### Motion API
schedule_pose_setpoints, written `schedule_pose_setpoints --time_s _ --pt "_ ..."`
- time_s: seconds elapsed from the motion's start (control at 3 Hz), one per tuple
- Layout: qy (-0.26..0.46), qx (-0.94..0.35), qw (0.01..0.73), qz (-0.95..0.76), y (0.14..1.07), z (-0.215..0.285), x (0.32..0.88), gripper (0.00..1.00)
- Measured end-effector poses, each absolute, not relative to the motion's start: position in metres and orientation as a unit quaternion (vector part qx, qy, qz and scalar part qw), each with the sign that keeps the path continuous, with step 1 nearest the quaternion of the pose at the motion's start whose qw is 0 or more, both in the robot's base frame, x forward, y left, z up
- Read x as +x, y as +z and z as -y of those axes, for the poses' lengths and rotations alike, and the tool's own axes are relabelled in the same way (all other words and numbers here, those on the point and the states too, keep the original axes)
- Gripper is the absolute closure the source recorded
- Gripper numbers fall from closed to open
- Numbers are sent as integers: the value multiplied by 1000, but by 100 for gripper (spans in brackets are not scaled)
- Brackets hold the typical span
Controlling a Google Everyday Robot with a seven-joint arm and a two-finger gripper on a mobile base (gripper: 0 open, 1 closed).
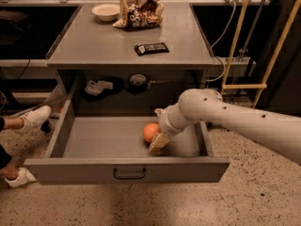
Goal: Place orange into top drawer
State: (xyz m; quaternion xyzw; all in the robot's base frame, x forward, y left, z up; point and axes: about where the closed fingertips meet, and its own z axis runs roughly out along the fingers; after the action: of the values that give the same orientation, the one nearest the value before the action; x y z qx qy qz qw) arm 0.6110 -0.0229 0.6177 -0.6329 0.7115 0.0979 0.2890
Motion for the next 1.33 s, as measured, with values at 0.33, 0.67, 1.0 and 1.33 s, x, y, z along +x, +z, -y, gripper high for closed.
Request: schedule_pose_setpoints --time_s 0.33,0.67,1.0,1.33 --pt "92 -624 286 -721 626 30 605 0" --pt "90 -577 308 -751 664 56 588 0" --pt "77 -499 349 -789 721 103 551 0" --pt "62 -435 397 -806 776 120 504 0"
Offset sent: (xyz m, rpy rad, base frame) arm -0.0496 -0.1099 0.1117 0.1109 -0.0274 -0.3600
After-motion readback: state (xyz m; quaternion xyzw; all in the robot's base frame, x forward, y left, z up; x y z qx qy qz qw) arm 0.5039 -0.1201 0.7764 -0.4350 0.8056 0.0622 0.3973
